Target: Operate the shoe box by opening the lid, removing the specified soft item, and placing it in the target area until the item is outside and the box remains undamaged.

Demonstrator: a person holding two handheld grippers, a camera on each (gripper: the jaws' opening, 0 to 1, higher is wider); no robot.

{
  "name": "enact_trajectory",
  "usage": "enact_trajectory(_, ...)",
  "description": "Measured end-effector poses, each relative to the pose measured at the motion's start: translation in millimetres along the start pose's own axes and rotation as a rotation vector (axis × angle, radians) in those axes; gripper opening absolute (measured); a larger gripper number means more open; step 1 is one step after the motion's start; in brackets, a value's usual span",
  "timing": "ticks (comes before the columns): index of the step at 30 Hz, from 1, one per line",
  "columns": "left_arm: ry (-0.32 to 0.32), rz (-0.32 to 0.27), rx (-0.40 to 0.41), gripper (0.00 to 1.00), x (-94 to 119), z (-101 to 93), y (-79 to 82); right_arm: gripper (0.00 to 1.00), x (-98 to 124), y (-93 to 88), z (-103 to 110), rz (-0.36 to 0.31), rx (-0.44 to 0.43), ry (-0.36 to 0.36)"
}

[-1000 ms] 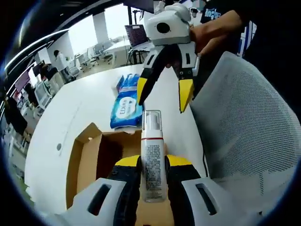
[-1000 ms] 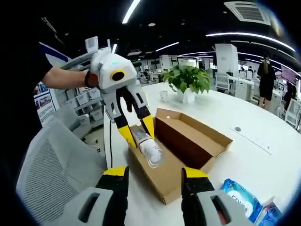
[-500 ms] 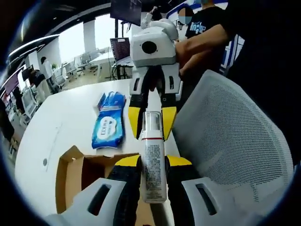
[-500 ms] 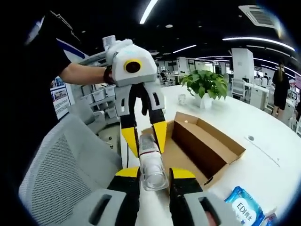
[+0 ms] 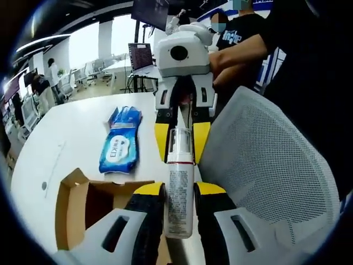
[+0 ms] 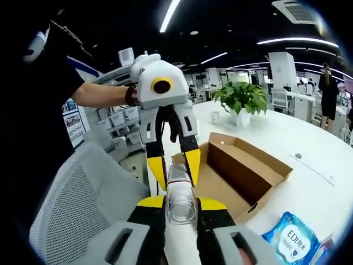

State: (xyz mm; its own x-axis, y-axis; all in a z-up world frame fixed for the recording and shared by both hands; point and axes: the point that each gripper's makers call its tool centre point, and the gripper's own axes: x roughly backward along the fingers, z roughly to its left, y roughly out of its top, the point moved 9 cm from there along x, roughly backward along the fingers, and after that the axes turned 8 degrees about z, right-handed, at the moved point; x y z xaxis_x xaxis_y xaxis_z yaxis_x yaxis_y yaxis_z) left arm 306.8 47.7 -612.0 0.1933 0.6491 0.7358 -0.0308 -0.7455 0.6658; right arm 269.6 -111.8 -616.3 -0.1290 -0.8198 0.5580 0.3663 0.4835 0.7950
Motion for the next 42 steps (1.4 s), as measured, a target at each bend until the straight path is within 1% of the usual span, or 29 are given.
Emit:
enact_trajectory(5,0.027,-0.013,0.016,0.23,2.3,2.9,2.1,0.16,4.7,-2.5,-3.4,-0.014,-0.027,-0.012)
enact_trajectory(8,0.054,-0.038,0.039,0.27,6.3,2.8,3.0,0.16,10.5,-4.8,-6.8,-0.017,-0.04,-0.027)
enact_trajectory(10,0.082,-0.069,0.067,0.29,9.2,3.8,3.2,0.16,14.2,-6.2,-7.8,-0.02,-0.048,-0.034)
enact_trajectory(16,0.195,-0.208,0.202,0.34,22.5,4.2,-4.6,0.16,31.1,-17.5,-14.8,-0.017,-0.076,-0.078)
enact_trajectory(18,0.224,-0.23,0.231,0.35,25.6,3.5,-8.6,0.16,37.3,-22.2,-17.4,-0.023,-0.094,-0.09)
enact_trajectory(21,0.278,-0.239,0.269,0.37,30.4,1.5,-18.4,0.16,45.2,-30.2,-21.2,-0.016,-0.11,-0.109)
enact_trajectory(30,0.398,-0.263,0.409,0.4,36.3,-6.2,-50.6,0.16,65.2,-53.2,-37.8,0.012,-0.159,-0.171)
enact_trajectory(33,0.412,-0.268,0.438,0.39,34.9,-10.7,-57.0,0.16,73.1,-62.7,-47.1,0.026,-0.185,-0.186)
enact_trajectory(35,0.423,-0.268,0.46,0.39,33.3,-14.2,-61.4,0.16,76.8,-66.0,-51.5,0.034,-0.19,-0.192)
enact_trajectory(38,0.433,-0.274,0.492,0.39,30.8,-19.2,-66.5,0.16,88.7,-71.1,-66.9,0.061,-0.197,-0.209)
enact_trajectory(41,0.443,-0.27,0.513,0.39,27.9,-23.8,-70.8,0.16,98.7,-71.6,-82.4,0.078,-0.198,-0.223)
enact_trajectory(42,0.448,-0.269,0.519,0.39,27.3,-24.6,-71.9,0.16,102.7,-71.3,-90.4,0.093,-0.194,-0.232)
